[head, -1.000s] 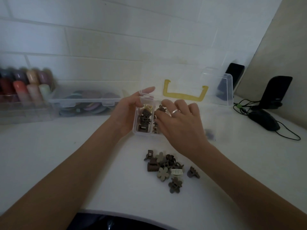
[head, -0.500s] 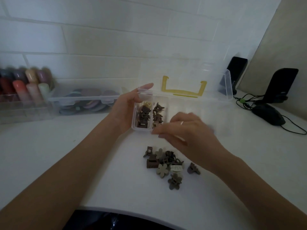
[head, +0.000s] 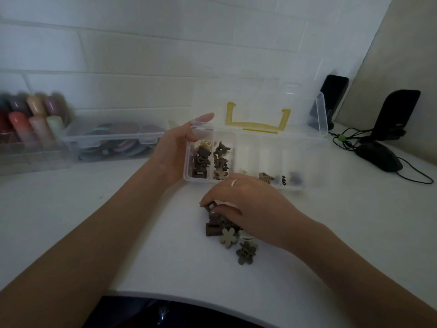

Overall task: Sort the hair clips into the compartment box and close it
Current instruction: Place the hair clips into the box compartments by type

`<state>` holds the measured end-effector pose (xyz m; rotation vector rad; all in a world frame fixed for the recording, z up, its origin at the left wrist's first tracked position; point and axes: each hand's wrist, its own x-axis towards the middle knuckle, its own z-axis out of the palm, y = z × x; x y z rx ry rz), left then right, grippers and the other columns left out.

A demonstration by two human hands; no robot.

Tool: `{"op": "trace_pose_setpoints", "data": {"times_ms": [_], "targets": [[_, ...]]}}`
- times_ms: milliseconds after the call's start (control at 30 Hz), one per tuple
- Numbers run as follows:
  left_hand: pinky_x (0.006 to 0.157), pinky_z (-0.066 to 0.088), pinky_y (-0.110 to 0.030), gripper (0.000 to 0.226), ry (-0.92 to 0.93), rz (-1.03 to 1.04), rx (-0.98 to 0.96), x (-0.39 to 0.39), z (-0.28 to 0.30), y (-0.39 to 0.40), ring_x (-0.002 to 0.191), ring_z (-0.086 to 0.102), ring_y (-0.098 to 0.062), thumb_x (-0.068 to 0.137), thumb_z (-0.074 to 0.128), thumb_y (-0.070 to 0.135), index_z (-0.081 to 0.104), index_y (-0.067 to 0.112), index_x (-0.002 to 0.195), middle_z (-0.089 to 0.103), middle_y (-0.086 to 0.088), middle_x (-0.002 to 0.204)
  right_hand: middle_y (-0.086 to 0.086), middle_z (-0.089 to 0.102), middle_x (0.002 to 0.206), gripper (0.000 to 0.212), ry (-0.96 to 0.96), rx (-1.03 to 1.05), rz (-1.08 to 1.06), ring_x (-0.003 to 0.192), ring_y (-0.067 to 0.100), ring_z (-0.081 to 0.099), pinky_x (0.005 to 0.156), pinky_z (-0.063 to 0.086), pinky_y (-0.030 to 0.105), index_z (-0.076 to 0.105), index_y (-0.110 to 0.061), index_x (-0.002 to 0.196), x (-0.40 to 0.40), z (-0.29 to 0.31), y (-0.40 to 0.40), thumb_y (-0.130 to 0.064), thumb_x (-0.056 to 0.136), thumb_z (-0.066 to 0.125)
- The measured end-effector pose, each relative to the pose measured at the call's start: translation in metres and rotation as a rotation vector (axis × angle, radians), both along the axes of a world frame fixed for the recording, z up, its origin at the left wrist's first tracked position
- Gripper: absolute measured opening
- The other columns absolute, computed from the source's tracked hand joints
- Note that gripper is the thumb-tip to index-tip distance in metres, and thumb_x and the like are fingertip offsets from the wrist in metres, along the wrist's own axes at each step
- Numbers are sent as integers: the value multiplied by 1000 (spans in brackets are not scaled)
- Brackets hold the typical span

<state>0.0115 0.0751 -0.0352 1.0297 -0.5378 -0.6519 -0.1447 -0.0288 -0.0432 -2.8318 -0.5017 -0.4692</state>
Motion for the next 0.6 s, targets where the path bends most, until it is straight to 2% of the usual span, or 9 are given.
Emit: {"op": "trace_pose_setpoints", "data": {"times_ms": [100,167,233,333,400,500,600], "targets": [[77,52,-33,61,-3,-2,-2,-1,0,0,96,58,-26,61,42,12,62,20,118,57,-13,117,-5,68,91,17,-33,80,-31,91,14,58,79,48,39,61,-26,105,-3,-2,-3,-22,89,60],[77,52,-33,61,-8,-1,2,-1,0,0,97,57,-27,60,42,12,62,20,118,56,-14,118,-5,67,90,14,-49,153,-44,83,9,57,74,47,30,60,-25,102,-4,-1,-3,-22,88,61],[75,52,-32,60,-11,-1,4,-1,1,0,98,56,-28,60,42,12,63,20,116,55,-15,119,-6,66,92,16,-109,293,-36,76,5,56,67,45,20,59,-23,93,-4,1,-2,-11,83,65],[72,53,-30,58,-2,6,-7,0,1,-1,95,57,-26,61,42,11,63,19,114,56,-14,117,-6,63,88,34,-207,655,-86,69,12,58,60,49,24,49,-23,86,-4,6,-5,1,76,71],[73,54,-31,57,-9,11,-7,0,0,-1,97,59,-25,61,42,11,64,19,114,57,-13,116,-6,63,88,43,-242,789,-110,68,14,58,61,50,25,41,-22,86,-3,7,-10,3,73,73],[73,53,-32,58,-19,8,-8,1,-1,0,97,59,-25,61,42,11,64,19,114,58,-13,116,-7,61,86,47,-272,780,-138,67,11,56,64,50,23,39,-23,85,-3,8,-12,3,71,75],[69,55,-30,58,-18,0,-12,2,-1,0,96,58,-25,62,41,11,64,19,115,58,-13,115,-8,59,84,44,-310,683,-171,71,10,55,64,46,14,41,-29,81,-5,6,-9,-4,73,76]]}}
